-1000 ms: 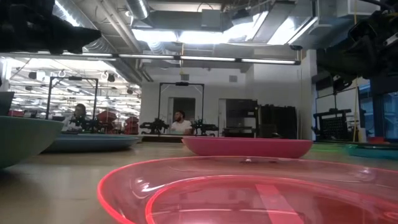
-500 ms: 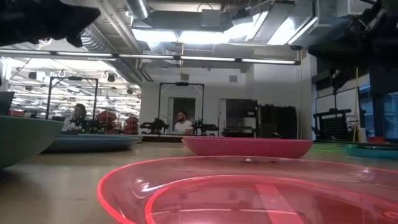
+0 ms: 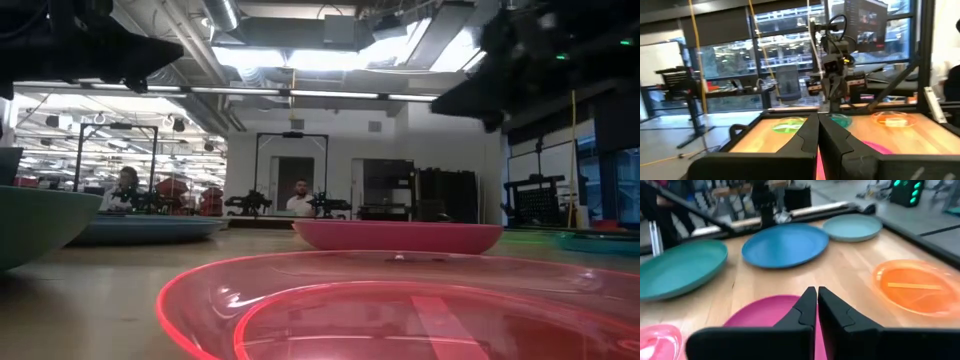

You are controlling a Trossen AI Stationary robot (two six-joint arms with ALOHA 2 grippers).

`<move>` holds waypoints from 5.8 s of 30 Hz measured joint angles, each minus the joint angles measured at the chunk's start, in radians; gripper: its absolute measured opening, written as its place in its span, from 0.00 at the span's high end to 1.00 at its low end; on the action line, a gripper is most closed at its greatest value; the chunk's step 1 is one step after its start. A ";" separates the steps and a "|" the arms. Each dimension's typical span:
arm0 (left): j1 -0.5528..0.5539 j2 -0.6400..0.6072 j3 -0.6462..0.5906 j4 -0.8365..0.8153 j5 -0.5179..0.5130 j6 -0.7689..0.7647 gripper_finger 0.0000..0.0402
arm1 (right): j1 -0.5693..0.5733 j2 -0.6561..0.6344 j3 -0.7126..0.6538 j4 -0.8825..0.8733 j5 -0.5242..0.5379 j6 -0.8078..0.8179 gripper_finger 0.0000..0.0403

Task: Stack plastic plates
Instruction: Stack the big green plate on top of the big blue plate, then stack the medium pink plate on top of the big green plate

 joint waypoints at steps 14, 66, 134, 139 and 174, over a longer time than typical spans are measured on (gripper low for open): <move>-0.066 0.132 0.093 -0.018 0.168 -0.116 0.68 | 0.107 0.471 0.339 0.045 -0.173 -0.152 0.97; -0.577 0.950 0.440 -0.732 0.097 -0.623 0.89 | 0.300 0.477 0.492 -0.159 -0.089 -0.156 0.97; 0.462 0.583 0.710 -1.536 -0.070 -0.152 0.88 | 0.299 0.477 0.492 -0.160 -0.004 -0.159 0.97; 0.462 0.584 0.710 -1.536 -0.075 -0.152 0.77 | 0.300 0.477 0.492 -0.162 -0.003 -0.160 0.97; 0.038 1.036 0.661 -0.501 -0.014 -0.311 0.72 | 0.070 0.476 0.491 -0.874 0.282 0.505 0.51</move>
